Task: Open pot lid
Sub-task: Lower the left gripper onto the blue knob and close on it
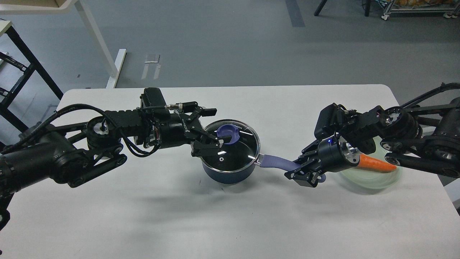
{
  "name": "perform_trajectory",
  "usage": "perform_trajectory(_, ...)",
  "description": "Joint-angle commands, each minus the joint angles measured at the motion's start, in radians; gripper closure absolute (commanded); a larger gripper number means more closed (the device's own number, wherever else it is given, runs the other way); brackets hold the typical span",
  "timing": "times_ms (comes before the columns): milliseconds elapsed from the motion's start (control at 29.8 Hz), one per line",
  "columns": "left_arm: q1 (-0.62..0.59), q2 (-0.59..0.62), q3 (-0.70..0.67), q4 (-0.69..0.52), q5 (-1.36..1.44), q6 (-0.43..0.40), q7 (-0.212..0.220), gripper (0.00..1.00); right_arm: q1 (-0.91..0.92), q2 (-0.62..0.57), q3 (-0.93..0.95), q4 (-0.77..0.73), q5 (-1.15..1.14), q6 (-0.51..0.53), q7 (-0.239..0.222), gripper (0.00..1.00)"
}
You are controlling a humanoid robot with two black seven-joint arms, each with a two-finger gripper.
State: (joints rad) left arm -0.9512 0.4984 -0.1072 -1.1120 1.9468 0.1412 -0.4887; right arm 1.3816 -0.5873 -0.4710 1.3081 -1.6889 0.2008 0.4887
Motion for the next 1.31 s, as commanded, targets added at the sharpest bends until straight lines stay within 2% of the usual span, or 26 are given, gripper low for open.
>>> perform_trajectory(0, 0.0, 0.011, 0.004, 0.001, 0.001, 0.001, 0.0, 0.01, 0.0, -0.002, 0.003, 0.0, 0.0, -0.001, 0.0, 0.71)
perform_trajectory(302, 0.026, 0.037, 0.011, 0.001, 0.0, 0.0, 0.0, 0.01, -0.001, 0.004, 0.005, -0.001, 0.0, -0.001, 0.0, 0.71)
perform_trajectory(771, 0.045, -0.012, 0.02, 0.004, -0.012, -0.008, 0.0, 0.01, -0.003, 0.003, 0.003, -0.001, 0.0, -0.001, 0.0, 0.71)
perform_trajectory(1274, 0.04, -0.081, 0.021, 0.093, -0.009, -0.006, 0.0, 0.01, -0.007, 0.0, 0.002, -0.001, 0.001, -0.003, 0.0, 0.71)
